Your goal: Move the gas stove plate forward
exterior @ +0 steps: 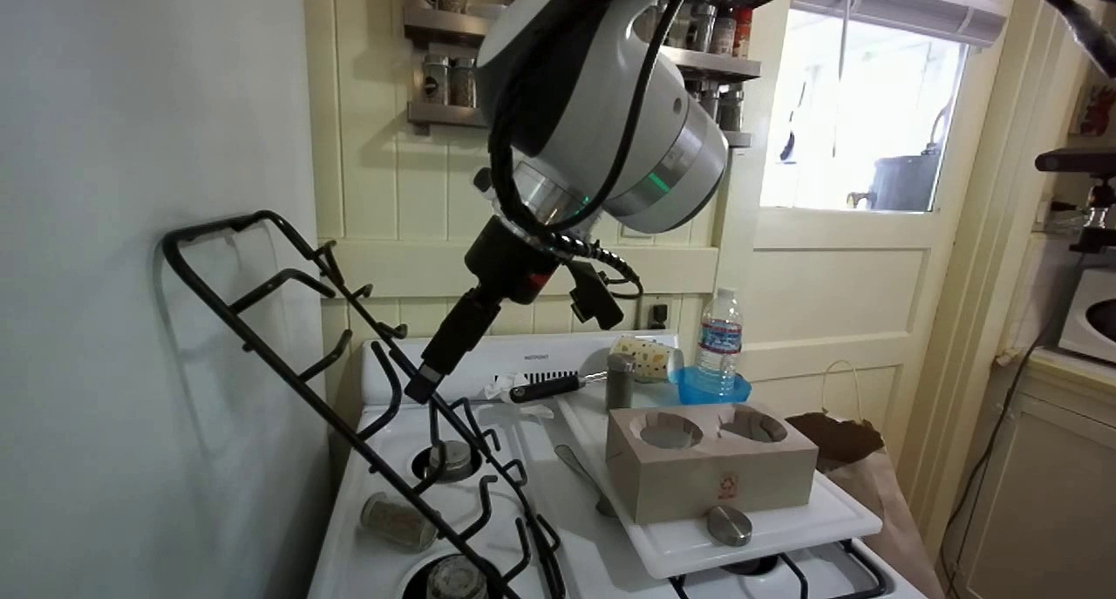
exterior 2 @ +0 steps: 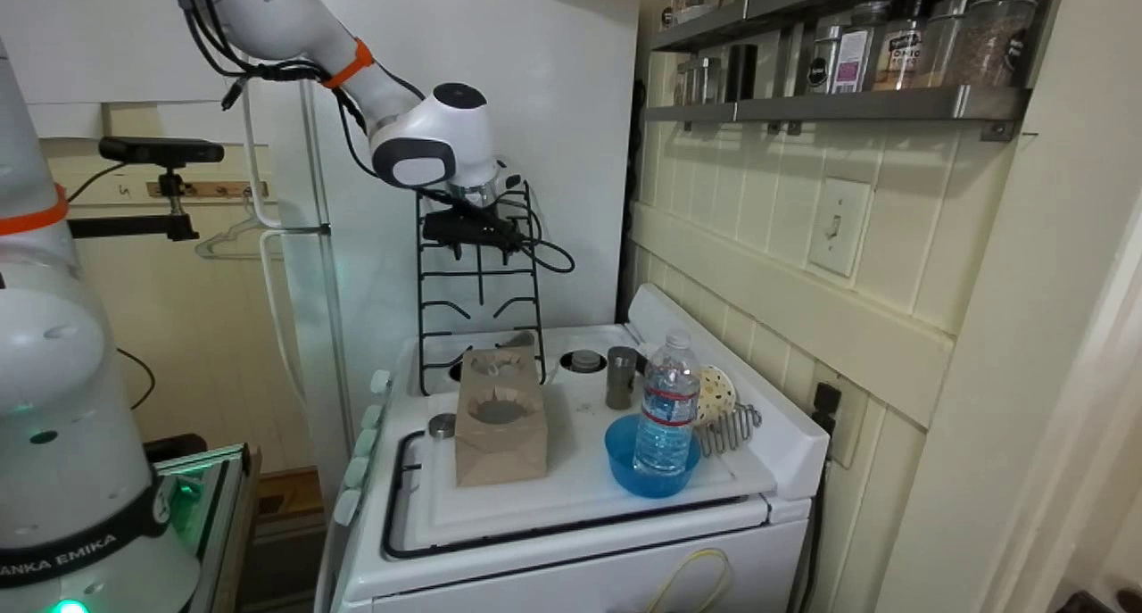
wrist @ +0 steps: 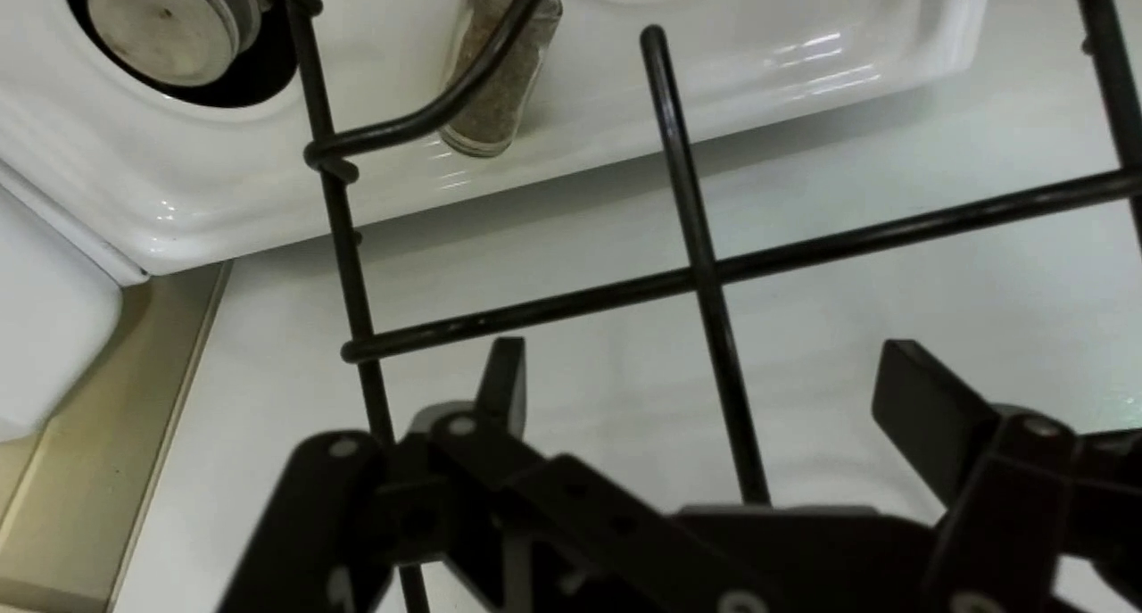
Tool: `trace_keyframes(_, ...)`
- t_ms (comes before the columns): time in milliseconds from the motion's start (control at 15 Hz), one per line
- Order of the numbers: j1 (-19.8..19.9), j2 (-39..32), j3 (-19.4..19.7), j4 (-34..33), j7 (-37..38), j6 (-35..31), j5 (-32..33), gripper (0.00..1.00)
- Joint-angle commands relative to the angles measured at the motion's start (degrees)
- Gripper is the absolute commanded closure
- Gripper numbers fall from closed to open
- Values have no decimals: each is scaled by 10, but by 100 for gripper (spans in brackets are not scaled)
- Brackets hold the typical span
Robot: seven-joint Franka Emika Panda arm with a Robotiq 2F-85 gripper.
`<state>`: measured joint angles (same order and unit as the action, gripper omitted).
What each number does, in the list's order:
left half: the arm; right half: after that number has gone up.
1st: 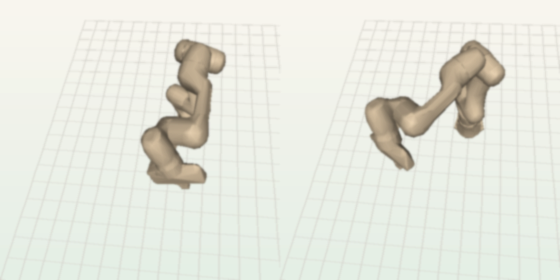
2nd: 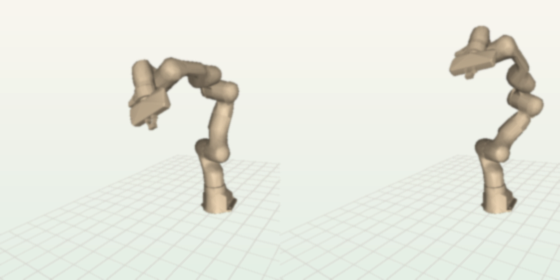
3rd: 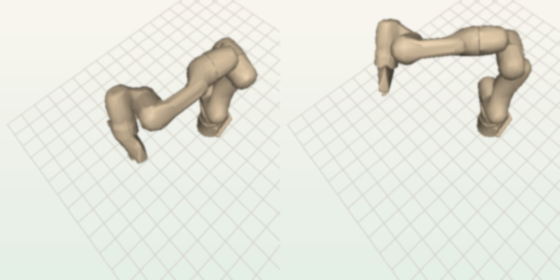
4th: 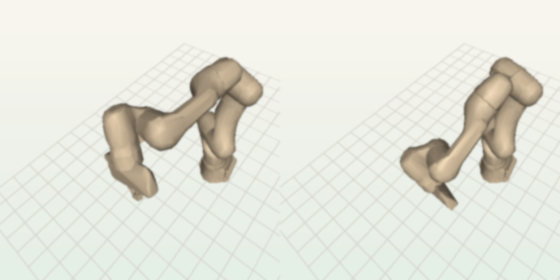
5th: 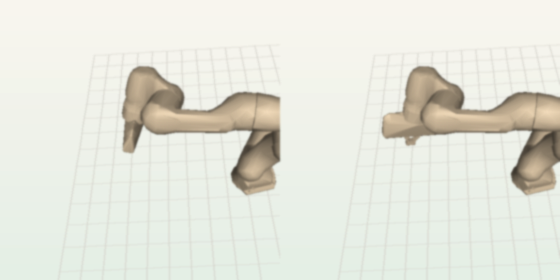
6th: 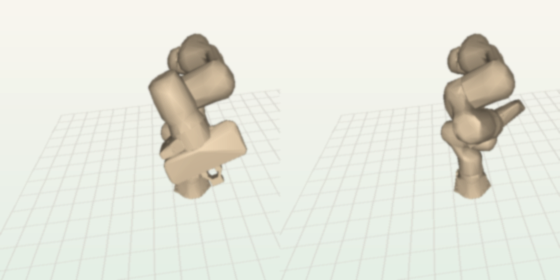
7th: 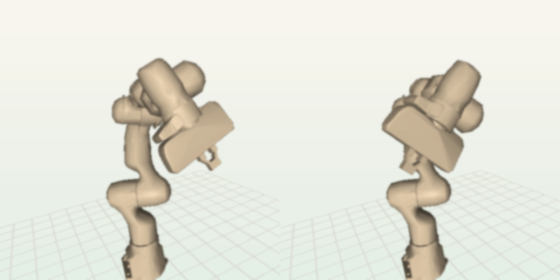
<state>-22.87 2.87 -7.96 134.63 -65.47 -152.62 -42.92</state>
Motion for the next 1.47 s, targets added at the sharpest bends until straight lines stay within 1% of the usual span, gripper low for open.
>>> trace_keyframes(0,28,1,-23,-4,-18,28,-8,0)
trace_keyframes(200,36,-5,-30,-11,-31,56,-8,0)
trace_keyframes(267,38,-6,-31,-15,-39,71,-12,17)
trace_keyframes(333,40,-8,-32,-19,-44,81,-10,26)
trace_keyframes(533,45,-15,-38,-29,-53,85,-5,51)
trace_keyframes(667,46,-18,-41,-35,-57,80,-5,65)
trace_keyframes(733,46,-20,-43,-38,-59,76,-5,74)
trace_keyframes(933,51,-28,-47,-43,-58,72,0,96)
trace_keyframes(1067,56,-33,-48,-45,-54,65,6,100)
trace_keyframes(1200,58,-29,-50,-42,-57,62,8,97)
trace_keyframes(1267,58,-24,-50,-40,-59,65,3,97)
trace_keyframes(1400,60,-6,-49,-38,-62,71,-25,97)
